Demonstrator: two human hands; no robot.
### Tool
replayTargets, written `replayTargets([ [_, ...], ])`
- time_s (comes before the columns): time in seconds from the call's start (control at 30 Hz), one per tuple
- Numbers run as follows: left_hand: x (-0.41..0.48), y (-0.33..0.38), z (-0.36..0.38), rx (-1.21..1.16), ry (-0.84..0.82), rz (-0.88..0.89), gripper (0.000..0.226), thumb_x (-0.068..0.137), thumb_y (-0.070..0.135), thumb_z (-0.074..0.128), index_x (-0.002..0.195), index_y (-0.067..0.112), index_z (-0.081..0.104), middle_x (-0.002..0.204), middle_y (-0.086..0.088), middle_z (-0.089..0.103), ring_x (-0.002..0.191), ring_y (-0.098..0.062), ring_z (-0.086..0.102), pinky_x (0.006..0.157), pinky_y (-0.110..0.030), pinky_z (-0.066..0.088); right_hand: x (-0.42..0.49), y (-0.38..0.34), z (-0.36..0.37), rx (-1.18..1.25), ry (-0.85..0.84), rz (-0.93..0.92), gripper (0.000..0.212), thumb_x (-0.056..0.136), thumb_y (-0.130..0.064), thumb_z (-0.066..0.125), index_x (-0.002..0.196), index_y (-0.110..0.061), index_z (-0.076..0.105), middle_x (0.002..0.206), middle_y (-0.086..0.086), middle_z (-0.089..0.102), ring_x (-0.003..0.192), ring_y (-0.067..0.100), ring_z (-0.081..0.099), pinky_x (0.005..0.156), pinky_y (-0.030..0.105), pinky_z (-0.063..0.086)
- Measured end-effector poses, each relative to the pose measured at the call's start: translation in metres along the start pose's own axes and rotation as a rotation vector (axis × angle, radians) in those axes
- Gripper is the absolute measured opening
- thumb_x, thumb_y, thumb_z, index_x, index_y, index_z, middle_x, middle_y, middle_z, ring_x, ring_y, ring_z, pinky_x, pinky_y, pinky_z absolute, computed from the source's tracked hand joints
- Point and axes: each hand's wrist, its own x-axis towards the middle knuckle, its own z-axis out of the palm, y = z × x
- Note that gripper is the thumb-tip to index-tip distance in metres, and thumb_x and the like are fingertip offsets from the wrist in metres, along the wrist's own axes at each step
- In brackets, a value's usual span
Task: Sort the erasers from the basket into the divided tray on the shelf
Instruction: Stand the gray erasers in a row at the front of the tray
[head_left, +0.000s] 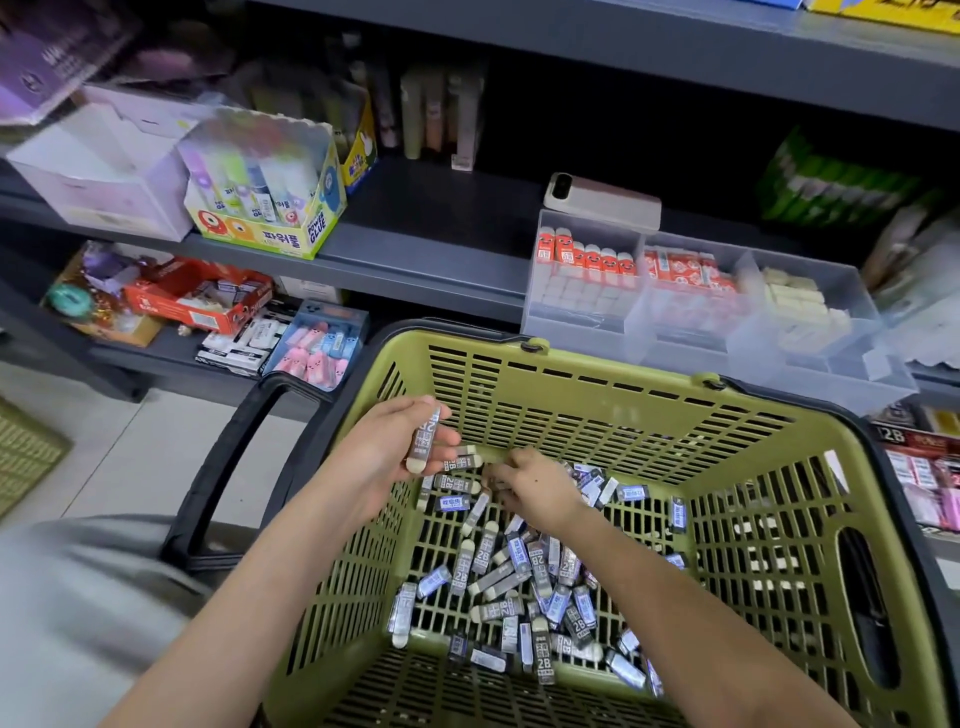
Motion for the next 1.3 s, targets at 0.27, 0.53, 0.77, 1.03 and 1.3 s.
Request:
replayTargets([
  [0.27, 0.0, -0.003, 0.007, -0.041, -0.006, -0.102, 0.024, 0.102, 0.017, 0.039, 0.111, 0.008, 0.059, 0.075, -0.009, 0.068, 0.06, -0.016, 0.064, 0.058, -0.027, 0.052, -0.025, -0.001, -0.012, 0.451, 0.299, 0.243, 0.033, 0.093, -0.024, 0.054, 0.124, -0.014, 0.058, 0.087, 0.005, 0.064, 0.074, 0.016, 0.055, 0.071, 0.027, 0.047],
  [0.53, -0.008, -0.009, 0.024, -0.28, -0.062, -0.119, 0.039, 0.088, 0.046, 0.053, 0.114, 0.017, 0.057, 0.085, -0.011, 0.065, 0.078, -0.025, 0.065, 0.072, -0.039, 0.056, -0.05, -0.069, -0.111, 1.578, 0.486, 0.292, 0.012, 0.087, -0.017, 0.064, 0.09, -0.022, 0.075, 0.069, -0.004, 0.065, 0.058, 0.008, 0.057, 0.055, 0.019, 0.049],
  [0.77, -0.005, -0.015, 0.019, -0.321, -0.036, -0.082, 0.033, 0.081, 0.032, 0.068, 0.108, 0.015, 0.06, 0.092, -0.01, 0.065, 0.071, -0.021, 0.063, 0.063, -0.035, 0.053, -0.052, -0.107, -0.128, 1.194, 0.227, 0.033, 0.043, 0.087, -0.011, 0.062, 0.118, -0.04, 0.056, 0.095, -0.024, 0.065, 0.075, -0.005, 0.065, 0.07, 0.013, 0.053],
  [1.03, -0.009, 0.004, -0.005, -0.675, -0.266, 0.035, 0.02, 0.076, 0.01, 0.065, 0.095, 0.011, 0.058, 0.063, -0.005, 0.054, 0.044, -0.011, 0.05, 0.031, -0.015, 0.034, -0.029, -0.052, -0.097, 1.137, 0.316, 0.301, 0.019, 0.09, -0.014, 0.058, 0.106, -0.021, 0.065, 0.093, -0.001, 0.071, 0.083, 0.014, 0.066, 0.073, 0.024, 0.055],
  [1.3, -0.017, 0.014, -0.03, -1.264, -0.751, 0.241, 0.034, 0.07, -0.005, 0.075, 0.098, 0.01, 0.063, 0.069, -0.005, 0.052, 0.053, -0.017, 0.057, 0.051, -0.028, 0.058, 0.021, -0.059, -0.007, 0.299, 0.099, 0.203, 0.051, 0.087, -0.035, 0.062, 0.134, -0.022, 0.048, 0.134, -0.006, 0.051, 0.119, 0.02, 0.046, 0.097, 0.033, 0.043],
])
